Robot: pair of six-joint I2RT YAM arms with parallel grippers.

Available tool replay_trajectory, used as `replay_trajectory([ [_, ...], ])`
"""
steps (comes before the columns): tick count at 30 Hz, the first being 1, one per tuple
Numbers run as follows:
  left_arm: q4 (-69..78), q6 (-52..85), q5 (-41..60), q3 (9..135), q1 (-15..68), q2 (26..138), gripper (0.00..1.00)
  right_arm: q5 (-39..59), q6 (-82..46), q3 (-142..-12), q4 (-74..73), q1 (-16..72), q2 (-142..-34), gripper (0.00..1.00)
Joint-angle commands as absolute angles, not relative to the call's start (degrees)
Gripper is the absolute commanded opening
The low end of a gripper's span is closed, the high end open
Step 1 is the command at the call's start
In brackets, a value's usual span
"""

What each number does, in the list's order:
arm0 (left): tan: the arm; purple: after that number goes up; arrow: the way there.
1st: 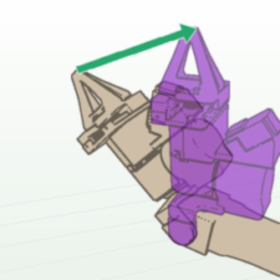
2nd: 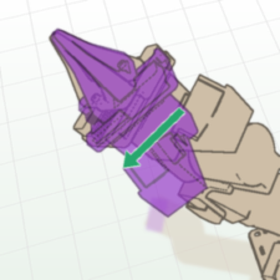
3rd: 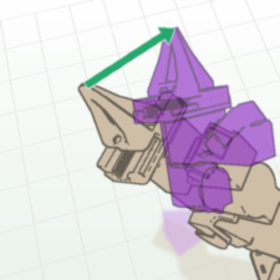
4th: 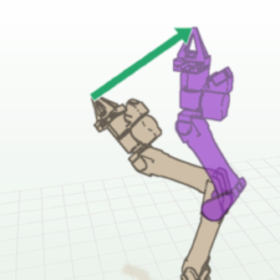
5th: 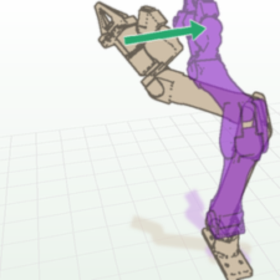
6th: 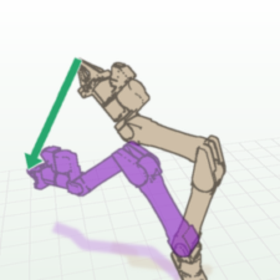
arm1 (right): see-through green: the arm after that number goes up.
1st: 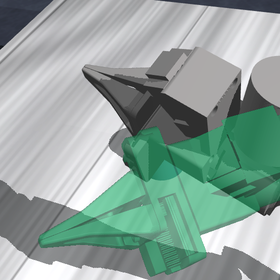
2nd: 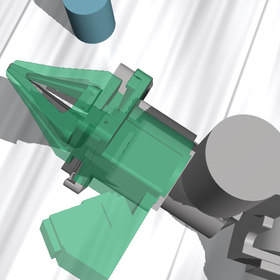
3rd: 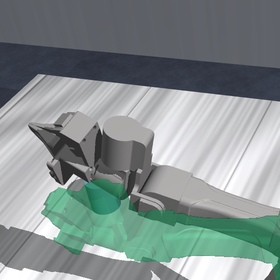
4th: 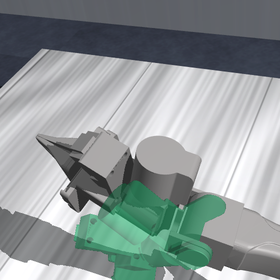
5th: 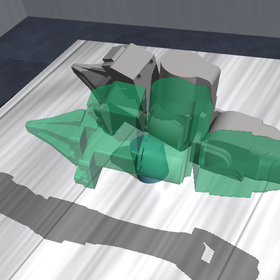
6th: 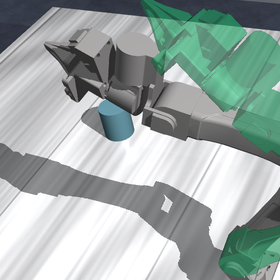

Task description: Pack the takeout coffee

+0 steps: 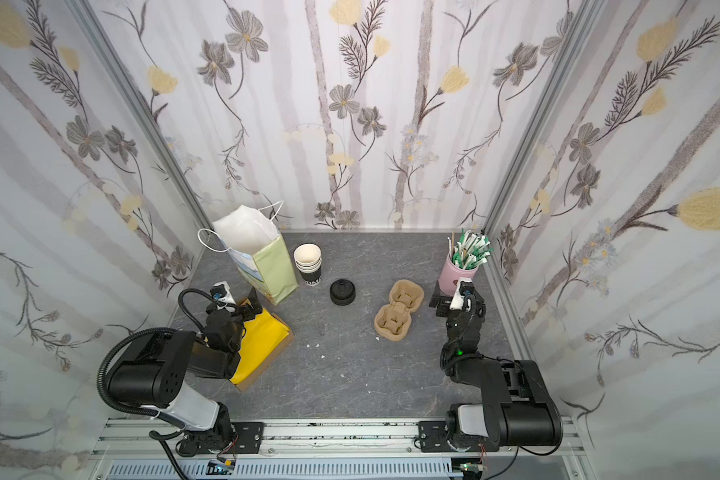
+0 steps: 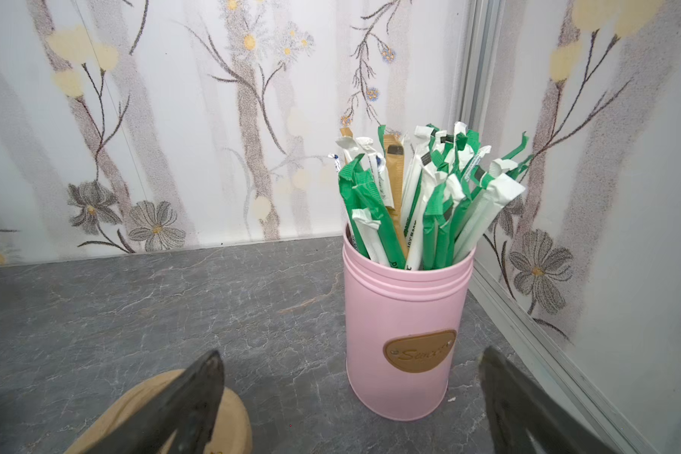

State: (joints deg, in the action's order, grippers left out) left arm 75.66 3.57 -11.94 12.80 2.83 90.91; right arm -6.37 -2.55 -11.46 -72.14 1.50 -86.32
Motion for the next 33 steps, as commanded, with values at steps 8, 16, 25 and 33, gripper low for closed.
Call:
replay_trajectory([
  [8, 77.9, 4.1, -12.2, 13.2, 2.8, 90.9, 1.00, -6.2, -2.0, -11.7, -74.4, 1.6, -86.5, 1.00],
  [16, 77.9, 4.1, -12.2, 13.2, 2.8, 90.9, 1.00, -6.1, -2.1, -11.8, -74.5, 1.5, -86.5, 1.00],
  [25, 77.9, 4.2, -12.2, 13.2, 2.8, 90.9, 1.00, -4.1, -2.7, -11.8, -74.6, 0.4, -86.5, 1.00],
  [33, 78.0, 4.1, -12.2, 13.2, 2.8, 91.0, 1.00, -4.1, -2.7, -11.8, -74.4, 0.4, -86.5, 1.00],
])
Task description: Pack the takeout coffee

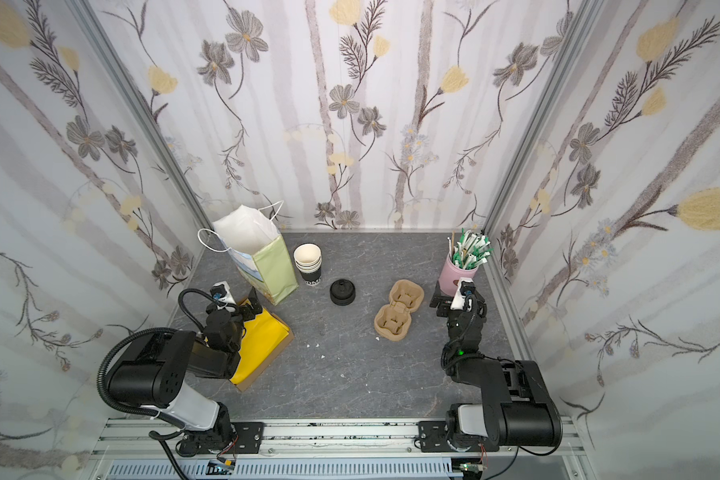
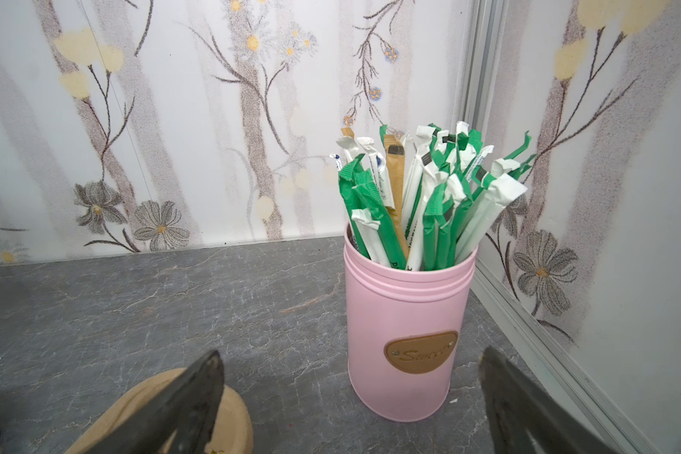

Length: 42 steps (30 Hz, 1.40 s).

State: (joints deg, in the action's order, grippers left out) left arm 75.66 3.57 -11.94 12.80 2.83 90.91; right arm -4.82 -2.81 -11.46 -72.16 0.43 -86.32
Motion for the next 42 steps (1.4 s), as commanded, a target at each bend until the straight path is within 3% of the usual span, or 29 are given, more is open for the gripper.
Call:
replay_trajectory([
  [1, 78.0, 4.1, -12.2, 13.1, 2.8, 91.0, 1.00, -4.1, -2.7, -11.8, -74.4, 0.4, -86.5, 1.00],
  [7, 77.9, 3.6, -10.9, 12.7, 2.9, 89.5, 1.00, -5.1, -2.9, -11.2, -75.2, 0.4, -86.1, 1.00],
  [16, 76.3, 4.3, -12.9, 4.5, 4.2, 70.6, 1.00, -8.3, -4.2, -10.0, -65.8, 0.8, -73.0, 1.00],
  [23, 52.0, 9.2, -13.2, 5.1, 6.4, 47.7, 0.91, -11.9, -7.2, -16.3, -37.1, 3.8, -59.7, 1.00],
  [30, 26.2, 13.7, -11.9, 11.4, 9.6, 30.7, 0.80, -10.6, -11.9, -17.6, -21.7, 5.2, -46.8, 1.00],
  [34, 10.8, 15.6, -12.4, 20.3, 11.5, 30.5, 0.76, -3.3, -15.5, -23.3, -12.6, 5.6, -47.7, 0.95],
  [42, 0.2, 12.7, -17.3, 37.1, 21.8, 40.9, 0.75, 4.0, -17.3, -40.0, 3.2, 10.7, -58.2, 0.78],
])
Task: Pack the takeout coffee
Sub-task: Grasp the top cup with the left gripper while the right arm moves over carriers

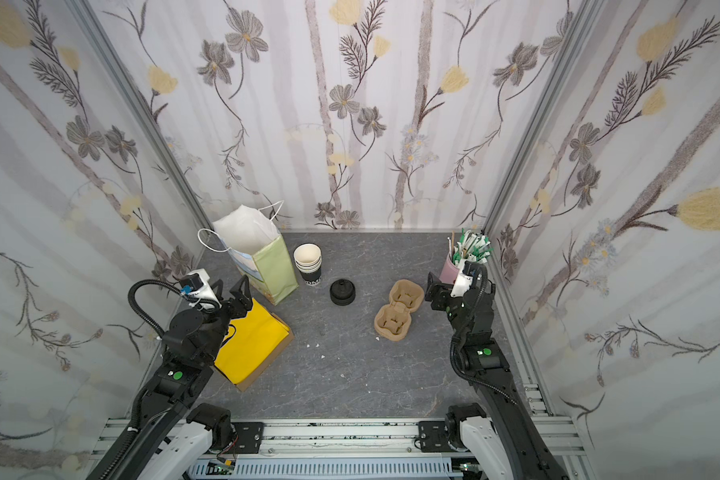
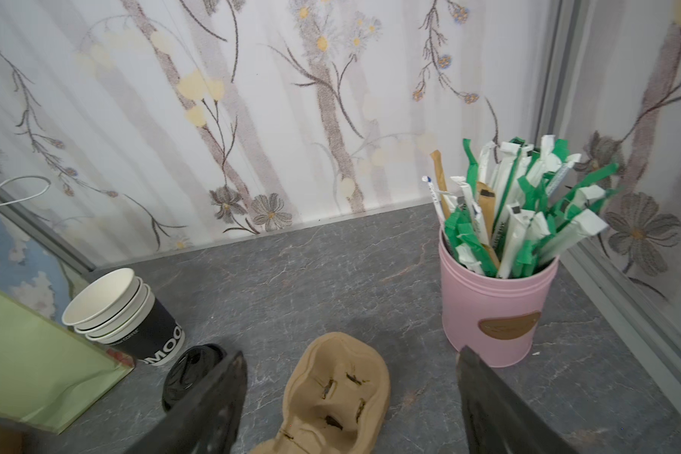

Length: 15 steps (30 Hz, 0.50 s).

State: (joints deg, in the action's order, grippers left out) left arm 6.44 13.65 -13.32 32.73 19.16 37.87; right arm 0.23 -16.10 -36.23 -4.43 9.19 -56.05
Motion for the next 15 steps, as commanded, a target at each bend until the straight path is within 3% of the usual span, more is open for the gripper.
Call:
replay_trajectory([
  [1, -1.1, 11.7, -18.0, 39.8, 23.4, 43.8, 0.75, 4.1, -17.1, -42.4, 5.1, 11.7, -59.8, 0.76],
  [10, -10.0, 10.7, -18.5, 60.4, 36.5, 66.3, 0.74, 6.3, -15.0, -60.6, 19.5, 17.8, -71.9, 0.66],
  [15, -16.3, 20.8, -15.0, 72.6, 38.2, 79.1, 0.65, 6.4, -14.5, -68.2, 25.2, 19.4, -78.5, 0.57],
])
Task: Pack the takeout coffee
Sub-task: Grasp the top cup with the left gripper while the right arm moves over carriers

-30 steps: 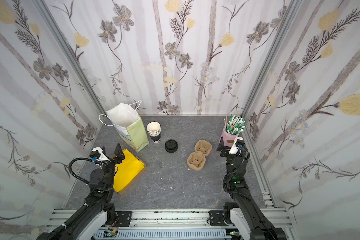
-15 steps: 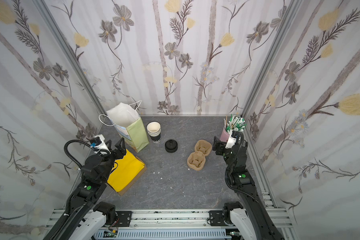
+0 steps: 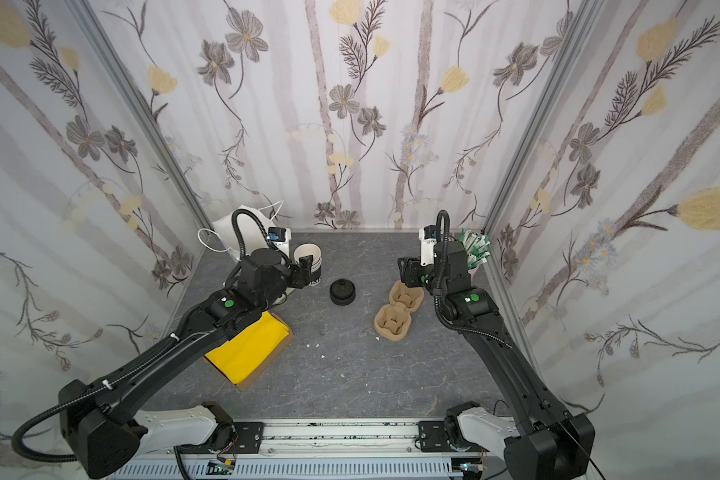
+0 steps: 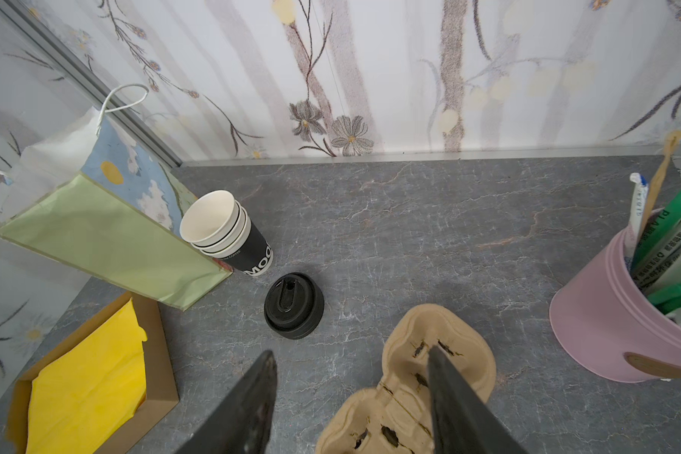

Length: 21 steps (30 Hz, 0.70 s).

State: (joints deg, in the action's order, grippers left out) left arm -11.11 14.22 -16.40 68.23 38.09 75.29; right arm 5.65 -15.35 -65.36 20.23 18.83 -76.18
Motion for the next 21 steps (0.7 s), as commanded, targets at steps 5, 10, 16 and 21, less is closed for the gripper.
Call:
replay_trajectory([
  [5, -25.4, 29.8, -11.6, 86.4, 38.1, 90.8, 0.62, 7.9, -14.9, -74.0, 28.0, 20.8, -85.0, 0.56],
  [10, -37.4, 36.1, -9.6, 100.1, 36.3, 101.5, 0.56, 11.3, -16.5, -78.0, 29.2, 21.9, -90.6, 0.56],
  [16, -44.8, 36.4, -3.6, 110.8, 34.1, 109.8, 0.52, 13.7, -18.4, -82.7, 29.7, 23.1, -97.2, 0.57],
  [21, -52.8, 31.0, -4.0, 120.9, 32.7, 117.0, 0.45, 16.9, -19.1, -85.8, 31.6, 23.2, -101.3, 0.57],
])
